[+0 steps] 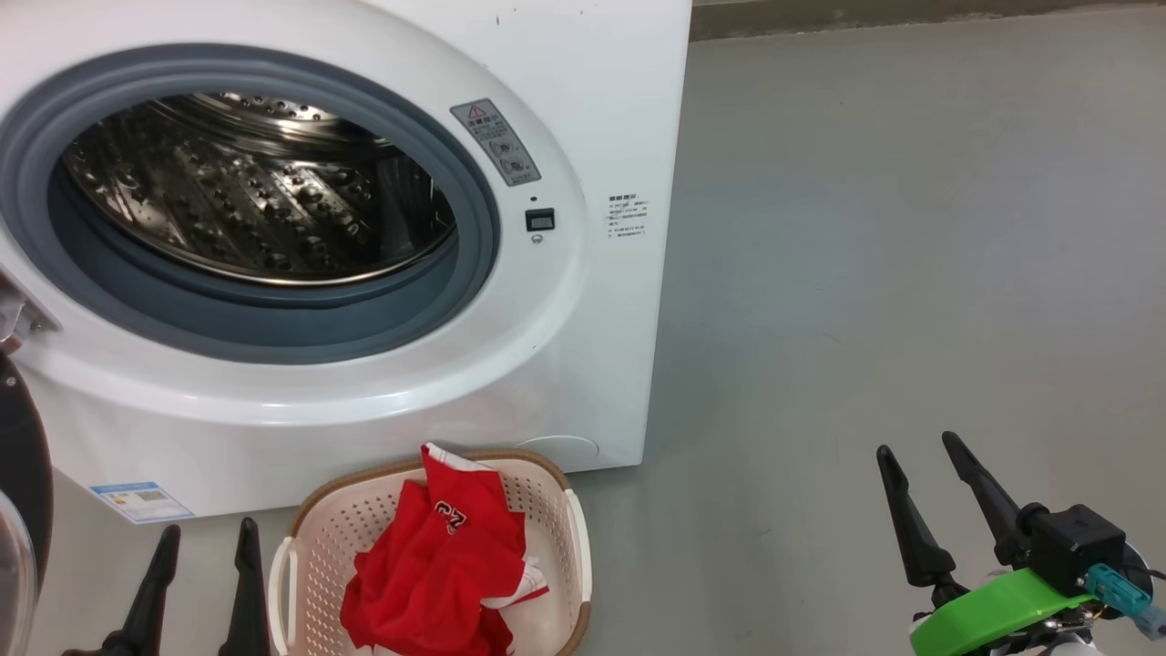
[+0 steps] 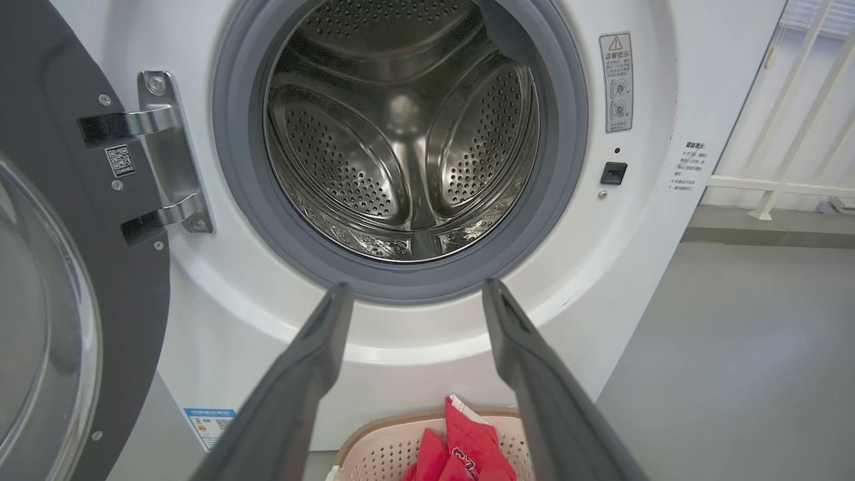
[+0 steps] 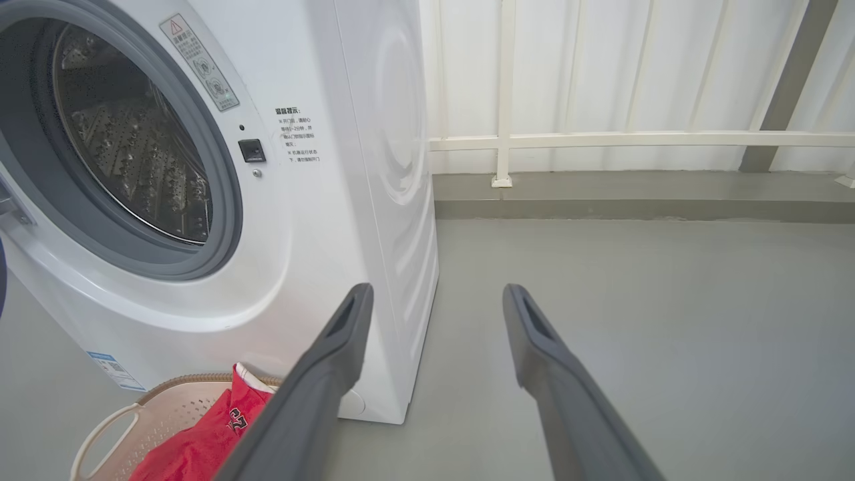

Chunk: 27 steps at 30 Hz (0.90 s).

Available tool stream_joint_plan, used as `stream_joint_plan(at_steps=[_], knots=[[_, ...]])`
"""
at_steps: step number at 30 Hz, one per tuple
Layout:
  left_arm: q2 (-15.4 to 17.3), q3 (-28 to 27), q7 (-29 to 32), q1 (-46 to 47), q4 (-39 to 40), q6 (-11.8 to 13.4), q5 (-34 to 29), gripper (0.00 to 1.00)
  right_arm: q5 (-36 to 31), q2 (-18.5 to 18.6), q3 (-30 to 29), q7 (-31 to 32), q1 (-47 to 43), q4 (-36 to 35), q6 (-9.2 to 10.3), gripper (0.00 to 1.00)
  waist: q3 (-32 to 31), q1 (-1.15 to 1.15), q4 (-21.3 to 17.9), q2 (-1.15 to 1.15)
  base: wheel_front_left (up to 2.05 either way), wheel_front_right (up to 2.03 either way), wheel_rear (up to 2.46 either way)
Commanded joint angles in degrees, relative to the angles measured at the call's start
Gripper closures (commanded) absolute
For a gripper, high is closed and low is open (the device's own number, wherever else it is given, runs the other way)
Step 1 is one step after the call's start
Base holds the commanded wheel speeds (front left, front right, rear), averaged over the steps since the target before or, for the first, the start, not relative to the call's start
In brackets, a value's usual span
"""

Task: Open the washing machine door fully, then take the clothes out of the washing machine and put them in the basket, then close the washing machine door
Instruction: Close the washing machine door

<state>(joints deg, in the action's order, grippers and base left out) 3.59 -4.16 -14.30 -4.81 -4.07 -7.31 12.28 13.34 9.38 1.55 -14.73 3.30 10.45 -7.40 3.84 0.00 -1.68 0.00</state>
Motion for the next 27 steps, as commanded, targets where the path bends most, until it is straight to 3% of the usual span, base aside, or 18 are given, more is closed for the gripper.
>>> stream_joint_plan(at_steps=[1,27], knots=[[0.49,-2.00,-0.70,0.42,1.76,-0.17,0.24,0.00,0.68,0.43,1.08,-0.27,0.19,-1.46,-0.09,0.00,0.02,0.00,0.03,0.00,0.00,0.00,0.00],[0.07,-1.68,-0.70,1.28,2.38,-0.17,0.83,0.00,1.01,0.38,0.97,-0.27,0.59,-1.33,-0.09,0.00,0.57,0.00,0.69,0.00,0.00,0.00,0.00]])
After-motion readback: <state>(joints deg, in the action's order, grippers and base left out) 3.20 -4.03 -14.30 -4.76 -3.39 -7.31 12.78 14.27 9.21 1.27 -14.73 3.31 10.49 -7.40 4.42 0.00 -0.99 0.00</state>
